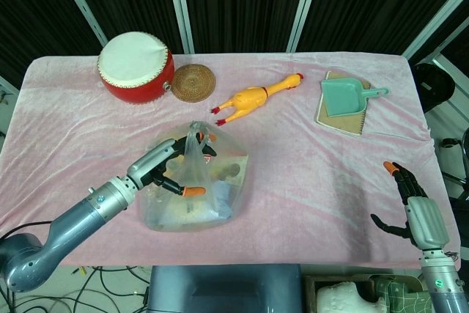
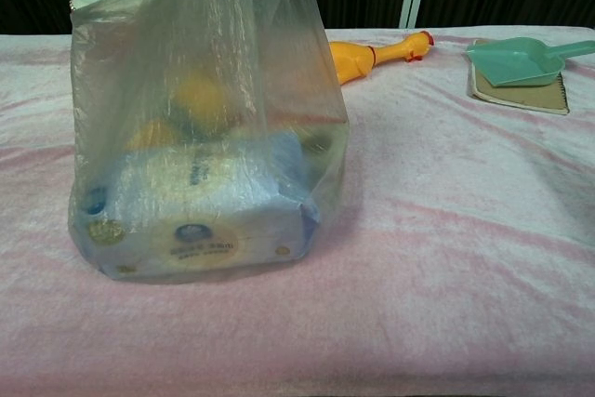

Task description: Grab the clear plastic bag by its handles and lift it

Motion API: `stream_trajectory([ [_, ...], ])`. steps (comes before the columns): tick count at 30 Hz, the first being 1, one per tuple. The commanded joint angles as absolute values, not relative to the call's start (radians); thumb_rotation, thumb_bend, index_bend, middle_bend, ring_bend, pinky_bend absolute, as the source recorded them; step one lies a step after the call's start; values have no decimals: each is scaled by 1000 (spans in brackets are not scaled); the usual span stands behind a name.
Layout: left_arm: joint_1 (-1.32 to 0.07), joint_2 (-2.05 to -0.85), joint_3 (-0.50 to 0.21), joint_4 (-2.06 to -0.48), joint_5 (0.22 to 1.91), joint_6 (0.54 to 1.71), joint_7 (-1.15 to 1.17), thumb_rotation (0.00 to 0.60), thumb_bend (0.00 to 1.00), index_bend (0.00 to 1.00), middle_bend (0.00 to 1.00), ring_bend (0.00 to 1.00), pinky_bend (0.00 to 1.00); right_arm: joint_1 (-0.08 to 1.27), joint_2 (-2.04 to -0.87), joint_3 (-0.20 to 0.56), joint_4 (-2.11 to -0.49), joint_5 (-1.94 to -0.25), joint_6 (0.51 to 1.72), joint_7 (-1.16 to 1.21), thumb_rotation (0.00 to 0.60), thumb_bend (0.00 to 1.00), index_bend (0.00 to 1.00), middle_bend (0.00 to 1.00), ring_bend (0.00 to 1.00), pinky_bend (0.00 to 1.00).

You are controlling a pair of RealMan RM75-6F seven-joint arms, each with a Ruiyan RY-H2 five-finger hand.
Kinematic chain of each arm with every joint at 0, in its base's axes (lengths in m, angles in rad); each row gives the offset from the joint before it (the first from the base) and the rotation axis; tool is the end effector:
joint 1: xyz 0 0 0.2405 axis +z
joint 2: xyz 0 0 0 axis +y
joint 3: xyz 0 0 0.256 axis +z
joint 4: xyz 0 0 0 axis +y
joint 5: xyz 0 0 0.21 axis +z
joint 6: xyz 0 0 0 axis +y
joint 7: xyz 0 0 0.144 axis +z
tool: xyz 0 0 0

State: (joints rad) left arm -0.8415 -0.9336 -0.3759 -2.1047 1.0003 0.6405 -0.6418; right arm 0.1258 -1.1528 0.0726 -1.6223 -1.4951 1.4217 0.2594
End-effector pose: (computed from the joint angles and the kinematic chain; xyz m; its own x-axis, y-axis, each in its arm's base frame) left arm -0.0379 0.3109 0.1123 -0.3424 0.6979 0.6291 0.8451 -0.0639 0.5308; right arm -0.3001 -0.1976 0.1422 0.1024 -0.0427 0.9938 -0.9942 -0.0362 0.1009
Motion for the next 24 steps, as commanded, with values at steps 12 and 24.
stream_trajectory([
  [12, -946, -1077, -397, -2068, 853, 731, -522, 600, 176, 192, 295, 216, 276, 127, -1153, 73, -1622, -1493, 1419, 259, 600, 165, 0, 0, 0, 171],
  [24, -979, -1284, -444, -2042, 831, 893, -496, 600, 139, 273, 391, 301, 354, 127, -1152, 72, -1622, -1495, 1418, 265, 600, 166, 0, 0, 0, 171],
])
